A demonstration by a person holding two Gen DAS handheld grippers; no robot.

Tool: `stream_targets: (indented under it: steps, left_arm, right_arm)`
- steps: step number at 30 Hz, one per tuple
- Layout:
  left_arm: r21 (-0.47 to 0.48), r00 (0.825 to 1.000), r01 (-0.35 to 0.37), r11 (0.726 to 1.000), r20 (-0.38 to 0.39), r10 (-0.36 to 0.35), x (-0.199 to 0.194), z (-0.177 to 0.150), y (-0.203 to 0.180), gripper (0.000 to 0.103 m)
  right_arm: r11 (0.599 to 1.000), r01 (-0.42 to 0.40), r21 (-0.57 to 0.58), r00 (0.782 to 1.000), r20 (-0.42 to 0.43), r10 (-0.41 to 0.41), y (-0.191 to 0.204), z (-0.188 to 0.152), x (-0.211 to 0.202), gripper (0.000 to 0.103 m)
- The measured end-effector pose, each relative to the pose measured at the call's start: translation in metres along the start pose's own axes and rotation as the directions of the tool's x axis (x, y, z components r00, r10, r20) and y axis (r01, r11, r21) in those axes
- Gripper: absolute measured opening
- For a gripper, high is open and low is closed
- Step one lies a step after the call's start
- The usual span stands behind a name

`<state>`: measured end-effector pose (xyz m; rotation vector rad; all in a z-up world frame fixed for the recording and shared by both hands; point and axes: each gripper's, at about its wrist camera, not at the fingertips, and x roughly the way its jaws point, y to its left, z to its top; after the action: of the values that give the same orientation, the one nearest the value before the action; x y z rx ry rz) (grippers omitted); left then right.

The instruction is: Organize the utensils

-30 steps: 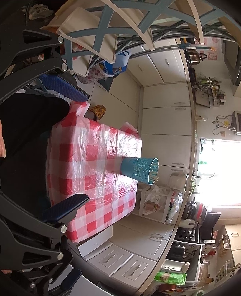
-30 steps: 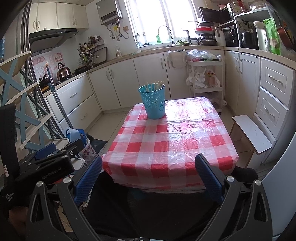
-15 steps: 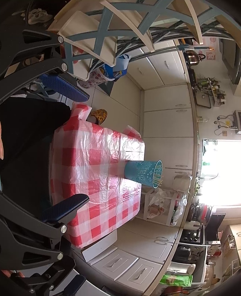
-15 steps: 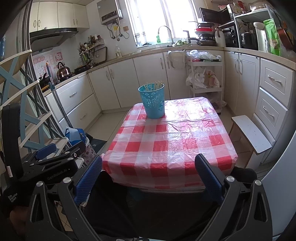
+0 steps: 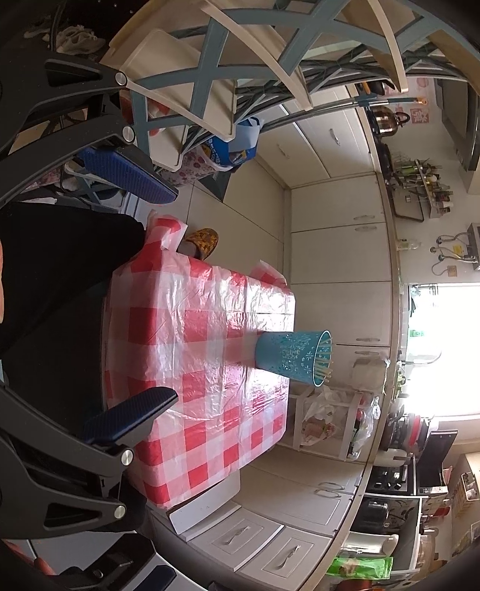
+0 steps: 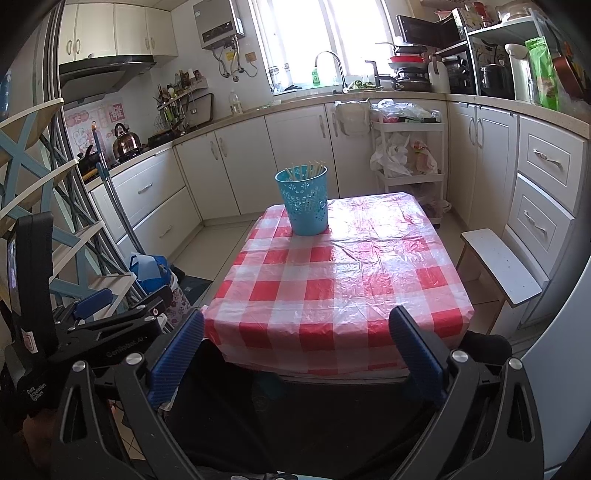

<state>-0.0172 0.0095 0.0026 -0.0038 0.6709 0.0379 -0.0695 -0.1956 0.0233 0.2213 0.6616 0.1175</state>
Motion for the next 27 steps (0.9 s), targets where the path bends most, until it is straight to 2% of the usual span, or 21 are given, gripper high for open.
stream_targets:
  steps: [27]
  left_arm:
    - [-0.002, 1.0, 0.01, 1.0, -0.018, -0.01, 0.0041, -0.0017, 0.0014, 0.095]
  right_arm:
    - [1.0, 0.0, -0.001, 1.0, -0.003, 0.0, 0.0008, -0.0003, 0.0011, 0.096]
